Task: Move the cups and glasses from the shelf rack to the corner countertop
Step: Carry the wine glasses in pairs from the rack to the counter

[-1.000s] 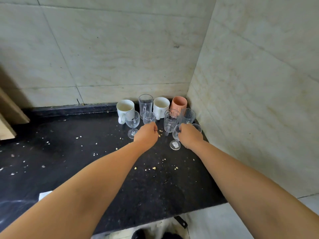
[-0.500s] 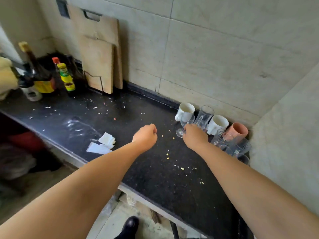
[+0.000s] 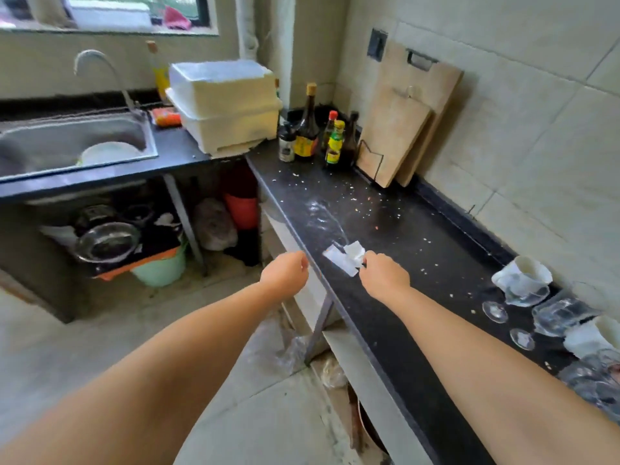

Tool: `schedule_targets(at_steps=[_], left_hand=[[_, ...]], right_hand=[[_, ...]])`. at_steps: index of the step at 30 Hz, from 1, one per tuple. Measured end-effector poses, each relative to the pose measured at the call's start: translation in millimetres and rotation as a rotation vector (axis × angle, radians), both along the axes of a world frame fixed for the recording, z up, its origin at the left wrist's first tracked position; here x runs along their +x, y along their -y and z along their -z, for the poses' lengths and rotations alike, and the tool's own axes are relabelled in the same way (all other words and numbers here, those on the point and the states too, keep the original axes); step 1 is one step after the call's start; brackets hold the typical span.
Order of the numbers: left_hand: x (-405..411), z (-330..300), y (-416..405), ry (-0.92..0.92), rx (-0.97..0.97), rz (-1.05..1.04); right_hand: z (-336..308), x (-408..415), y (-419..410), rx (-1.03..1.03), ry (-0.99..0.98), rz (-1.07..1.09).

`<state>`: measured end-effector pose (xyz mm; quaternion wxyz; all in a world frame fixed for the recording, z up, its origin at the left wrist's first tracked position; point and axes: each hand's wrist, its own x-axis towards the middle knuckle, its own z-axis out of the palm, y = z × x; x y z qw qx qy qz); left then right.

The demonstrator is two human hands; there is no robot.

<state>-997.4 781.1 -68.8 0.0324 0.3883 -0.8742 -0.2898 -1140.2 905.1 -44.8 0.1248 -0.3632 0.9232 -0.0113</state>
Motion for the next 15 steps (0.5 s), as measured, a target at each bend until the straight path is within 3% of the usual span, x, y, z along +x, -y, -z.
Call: schedule_targets(at_steps=[6,15], left_hand=[[140,2,51,0.014,-0.005,-0.247],[417,26,94,0.046,0.064,-0.63]], right_hand=[[3,107,80,-0.026,0.037,-0.255],[27,358,182,-0.01,0.091,-0.588]])
